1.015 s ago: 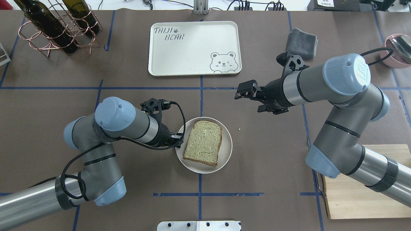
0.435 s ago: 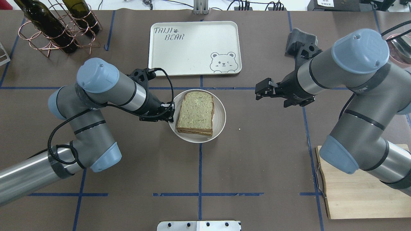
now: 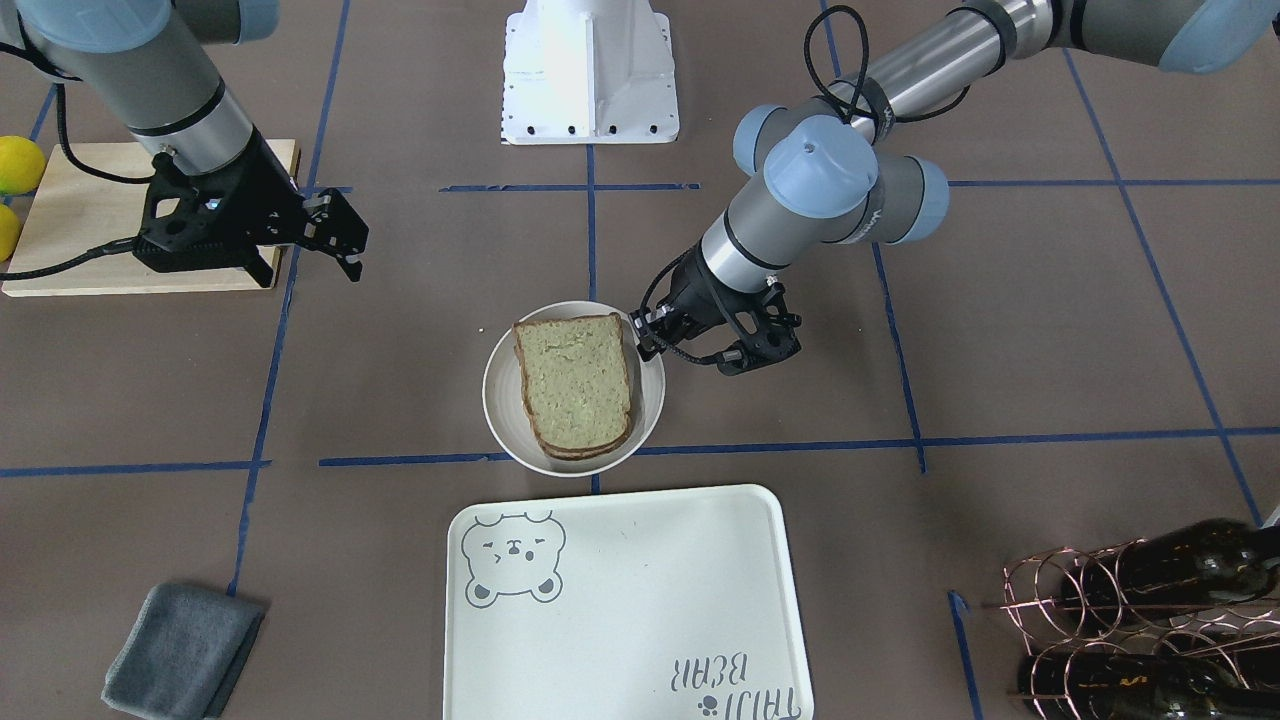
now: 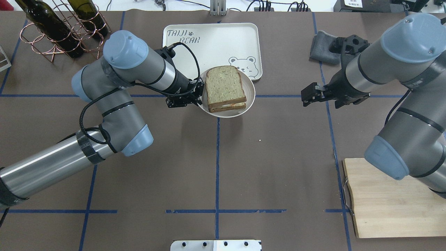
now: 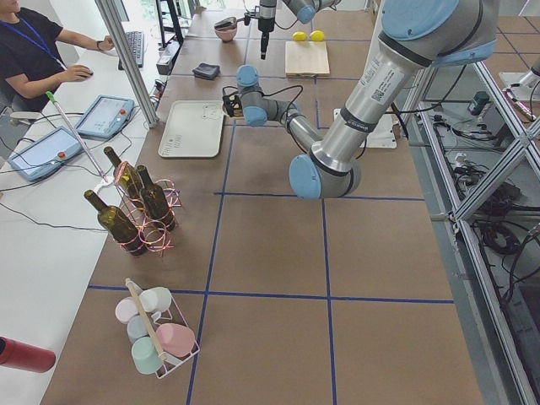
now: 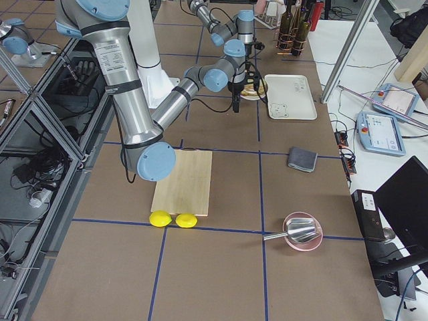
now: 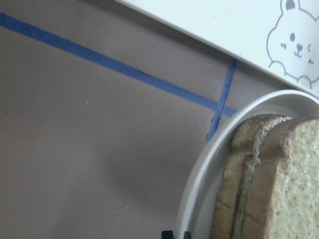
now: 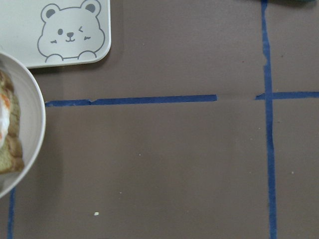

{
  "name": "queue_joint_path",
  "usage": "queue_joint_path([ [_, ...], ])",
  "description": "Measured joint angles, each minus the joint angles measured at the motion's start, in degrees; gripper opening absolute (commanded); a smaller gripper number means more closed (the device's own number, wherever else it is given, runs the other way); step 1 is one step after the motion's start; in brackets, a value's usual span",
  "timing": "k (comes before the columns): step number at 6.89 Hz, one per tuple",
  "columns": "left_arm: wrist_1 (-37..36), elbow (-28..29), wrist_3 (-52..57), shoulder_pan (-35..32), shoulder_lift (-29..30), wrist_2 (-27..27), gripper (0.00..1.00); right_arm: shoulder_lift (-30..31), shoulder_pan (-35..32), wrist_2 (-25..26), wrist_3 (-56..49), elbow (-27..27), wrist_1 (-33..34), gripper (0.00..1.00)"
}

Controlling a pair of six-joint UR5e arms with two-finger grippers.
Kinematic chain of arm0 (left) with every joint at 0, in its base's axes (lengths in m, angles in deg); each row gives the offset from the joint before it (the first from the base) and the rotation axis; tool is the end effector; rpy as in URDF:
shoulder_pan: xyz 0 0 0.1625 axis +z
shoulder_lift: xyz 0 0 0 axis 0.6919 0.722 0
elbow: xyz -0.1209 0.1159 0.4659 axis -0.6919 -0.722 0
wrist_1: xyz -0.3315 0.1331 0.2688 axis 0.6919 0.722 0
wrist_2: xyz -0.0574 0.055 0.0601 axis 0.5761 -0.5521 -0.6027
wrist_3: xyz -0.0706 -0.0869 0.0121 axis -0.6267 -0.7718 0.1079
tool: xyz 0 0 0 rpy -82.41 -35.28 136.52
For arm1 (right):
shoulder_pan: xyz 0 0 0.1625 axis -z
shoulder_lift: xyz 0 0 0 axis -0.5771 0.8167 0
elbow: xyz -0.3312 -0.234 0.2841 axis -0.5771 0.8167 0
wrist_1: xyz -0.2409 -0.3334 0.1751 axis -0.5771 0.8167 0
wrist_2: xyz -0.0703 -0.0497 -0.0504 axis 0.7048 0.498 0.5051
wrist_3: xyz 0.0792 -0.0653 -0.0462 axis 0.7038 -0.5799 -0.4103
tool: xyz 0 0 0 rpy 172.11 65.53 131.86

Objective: Make sandwich and place on tray
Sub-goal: 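Carry the plate with the left gripper onto the white bear tray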

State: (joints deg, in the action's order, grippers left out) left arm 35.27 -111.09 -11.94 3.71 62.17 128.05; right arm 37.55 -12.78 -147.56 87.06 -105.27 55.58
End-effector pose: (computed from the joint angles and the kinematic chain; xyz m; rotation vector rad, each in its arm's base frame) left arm 0.5815 -0.5890 0.2495 -0.1657 1.2074 -0.4645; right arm -0.3416 -0.4969 0.3463 0.1017 -0.8653 0.0567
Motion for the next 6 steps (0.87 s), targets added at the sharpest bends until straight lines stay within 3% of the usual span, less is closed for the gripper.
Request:
queue_joint_path([
  [3,1.77,10.42,-6.80,-2.36,5.20,-10.28,0.00,3.10,-5.78,-3.58,-9.78,1.53,0.30,1.00],
  [6,10.64,22.85,-10.12,-2.98,8.62,-17.45,0.00,4.09,-9.08,-5.68,-12.71,2.28,0.35,1.00],
])
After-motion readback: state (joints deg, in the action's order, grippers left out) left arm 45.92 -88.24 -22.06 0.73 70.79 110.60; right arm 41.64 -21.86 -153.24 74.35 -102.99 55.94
